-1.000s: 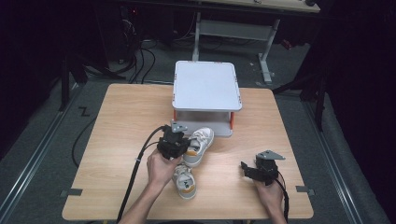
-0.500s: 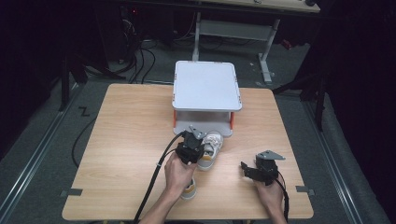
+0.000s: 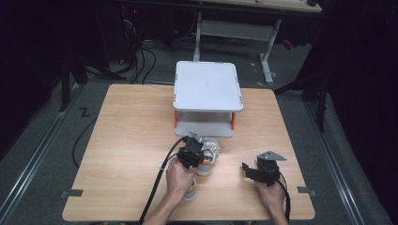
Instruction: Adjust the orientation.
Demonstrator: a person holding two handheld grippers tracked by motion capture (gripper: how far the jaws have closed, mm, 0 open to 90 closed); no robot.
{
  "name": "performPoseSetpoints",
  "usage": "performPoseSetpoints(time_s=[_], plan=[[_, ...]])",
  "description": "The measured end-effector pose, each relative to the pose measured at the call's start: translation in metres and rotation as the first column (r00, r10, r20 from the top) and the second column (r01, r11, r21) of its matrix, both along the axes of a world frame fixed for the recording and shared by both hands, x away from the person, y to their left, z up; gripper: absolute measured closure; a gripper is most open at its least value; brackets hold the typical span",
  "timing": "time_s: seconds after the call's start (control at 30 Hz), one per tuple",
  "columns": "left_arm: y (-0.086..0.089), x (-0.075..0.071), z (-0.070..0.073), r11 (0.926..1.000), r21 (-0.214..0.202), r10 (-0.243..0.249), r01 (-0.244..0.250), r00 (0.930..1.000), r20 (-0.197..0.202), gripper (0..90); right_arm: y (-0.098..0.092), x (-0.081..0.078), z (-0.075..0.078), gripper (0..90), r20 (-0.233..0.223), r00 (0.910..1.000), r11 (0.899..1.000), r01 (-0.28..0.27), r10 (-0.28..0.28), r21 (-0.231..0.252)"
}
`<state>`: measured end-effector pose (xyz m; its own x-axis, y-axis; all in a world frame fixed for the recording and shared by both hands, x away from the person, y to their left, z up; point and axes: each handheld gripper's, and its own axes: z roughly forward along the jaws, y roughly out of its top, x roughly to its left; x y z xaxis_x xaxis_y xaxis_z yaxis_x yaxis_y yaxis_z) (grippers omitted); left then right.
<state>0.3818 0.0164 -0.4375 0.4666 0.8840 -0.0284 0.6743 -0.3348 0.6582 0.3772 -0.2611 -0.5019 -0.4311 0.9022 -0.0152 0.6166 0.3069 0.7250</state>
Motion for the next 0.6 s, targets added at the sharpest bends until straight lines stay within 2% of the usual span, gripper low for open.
performPoseSetpoints(time_s=[0.07,0.23,0.33,0.4,0.6], plan=[[0.0,-0.0004,-0.0003,1.0,-0.008,-0.001,0.001,1.0,-0.005,80.0,0.0,0.0,-0.0001,28.4,0.001,1.0,1.0,0.0,0.0,0.0],[0.0016,-0.0005,-0.0034,0.9993,-0.014,-0.034,0.034,0.9982,-0.05,76.5,0.0,-0.0001,0.0,28.4,0.0,1.0,1.0,0.0,0.0,0.0],[0.0024,-0.0004,-0.0046,0.9992,-0.023,-0.033,0.031,0.9978,-0.058,74.4,0.0,-0.0001,0.0,28.4,0.0,1.0,1.0,0.0,0.0,0.0],[0.0044,0.001,-0.0059,0.9986,-0.045,-0.033,0.029,0.9969,-0.072,70.1,0.0,-0.0001,0.0,28.4,0.0,1.0,1.0,0.0,0.0,0.0],[0.0088,0.0034,-0.0056,0.9947,-0.091,-0.054,0.048,0.9963,-0.067,49.7,0.0,-0.0001,0.0,28.4,0.0,1.0,1.0,0.0,0.0,0.0]])
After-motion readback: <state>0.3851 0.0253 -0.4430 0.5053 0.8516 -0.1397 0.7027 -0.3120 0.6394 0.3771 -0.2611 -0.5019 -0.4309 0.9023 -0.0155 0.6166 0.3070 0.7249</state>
